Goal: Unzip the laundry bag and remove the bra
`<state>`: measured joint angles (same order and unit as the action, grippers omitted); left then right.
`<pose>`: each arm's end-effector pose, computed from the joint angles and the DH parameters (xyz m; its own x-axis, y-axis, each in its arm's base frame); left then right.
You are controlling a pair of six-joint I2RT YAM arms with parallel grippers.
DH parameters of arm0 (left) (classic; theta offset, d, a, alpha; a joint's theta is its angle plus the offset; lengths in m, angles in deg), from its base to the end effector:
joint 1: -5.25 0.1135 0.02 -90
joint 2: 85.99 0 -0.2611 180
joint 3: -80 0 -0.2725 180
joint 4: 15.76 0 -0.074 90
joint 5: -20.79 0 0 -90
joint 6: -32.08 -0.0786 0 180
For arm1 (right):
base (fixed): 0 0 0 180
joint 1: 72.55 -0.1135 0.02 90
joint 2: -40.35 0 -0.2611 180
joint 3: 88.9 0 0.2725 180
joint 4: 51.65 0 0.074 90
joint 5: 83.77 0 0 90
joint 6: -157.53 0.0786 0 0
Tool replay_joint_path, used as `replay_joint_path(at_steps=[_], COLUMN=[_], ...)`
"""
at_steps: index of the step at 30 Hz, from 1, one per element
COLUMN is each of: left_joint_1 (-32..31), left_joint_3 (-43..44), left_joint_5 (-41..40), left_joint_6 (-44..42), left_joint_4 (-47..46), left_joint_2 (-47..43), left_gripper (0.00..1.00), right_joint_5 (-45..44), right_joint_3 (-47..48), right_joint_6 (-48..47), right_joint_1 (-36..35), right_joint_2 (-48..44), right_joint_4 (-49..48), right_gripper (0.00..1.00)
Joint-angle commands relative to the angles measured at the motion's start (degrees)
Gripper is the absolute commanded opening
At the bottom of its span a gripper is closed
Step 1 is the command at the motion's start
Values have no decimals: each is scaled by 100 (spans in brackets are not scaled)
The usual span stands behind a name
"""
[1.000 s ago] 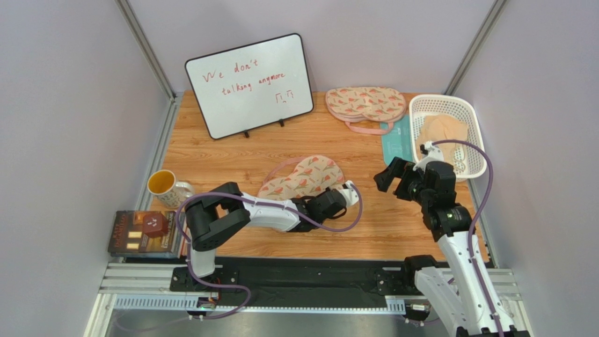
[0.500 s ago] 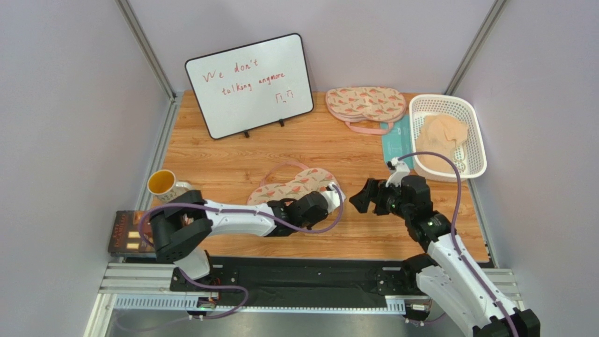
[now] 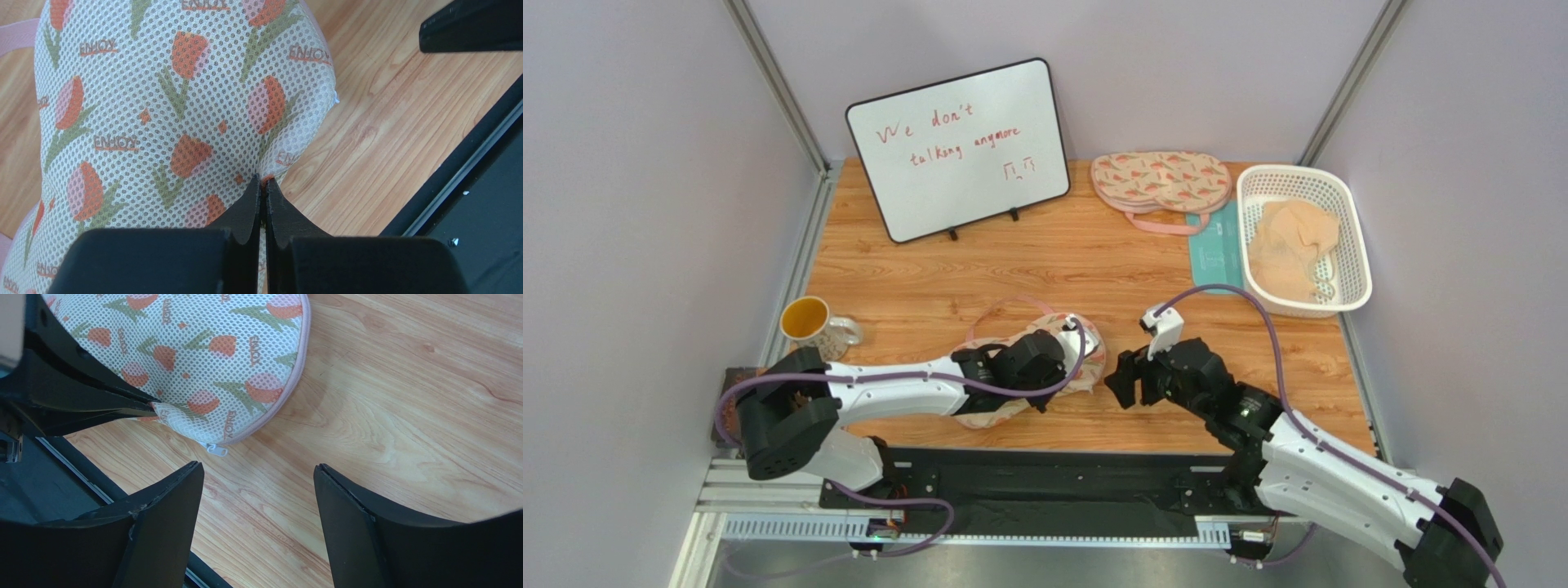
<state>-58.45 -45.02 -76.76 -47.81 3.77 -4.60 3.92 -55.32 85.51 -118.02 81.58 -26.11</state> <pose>0.1557 -0.2918 0.1413 -0.4623 0.5427 -0.7012 0.7792 0.6261 -0.0291 0.1575 0.1556 0.1658 -0.5777 -0.1475 -0.8028 -0.5365 0.8098 0.2373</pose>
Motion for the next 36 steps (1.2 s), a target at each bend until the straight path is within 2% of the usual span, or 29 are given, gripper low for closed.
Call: replay_joint_path(at_steps=[1, 8, 12, 21, 30, 36], left_joint_1=[42, 68, 121, 139, 139, 148], left_joint_3=[63, 142, 221, 274, 300, 344], left_joint_5=[280, 430, 483, 430, 395, 333], left_joint_6=[316, 562, 667, 887, 967, 923], left_joint_4=[171, 356, 575, 796, 875, 971], left_joint_2=[-210, -342, -395, -483, -624, -685], left_gripper=[0, 0, 0, 0, 0, 0], right_joint_5=[-1095, -2097, -2528, -2863, -3311, -3233], right_joint_3=[93, 172, 277, 559, 893, 613], right_joint_6=[-14, 549, 584, 707, 979, 1129], right_joint_1=[-601, -1472, -1947, -2421, -2668, -2677], right_joint_2=[121, 982, 1623, 2318, 2925, 2654], right_joint_4=[-306, -596, -1131, -1730, -1467, -1615], right_gripper=[72, 73, 73, 72, 67, 65])
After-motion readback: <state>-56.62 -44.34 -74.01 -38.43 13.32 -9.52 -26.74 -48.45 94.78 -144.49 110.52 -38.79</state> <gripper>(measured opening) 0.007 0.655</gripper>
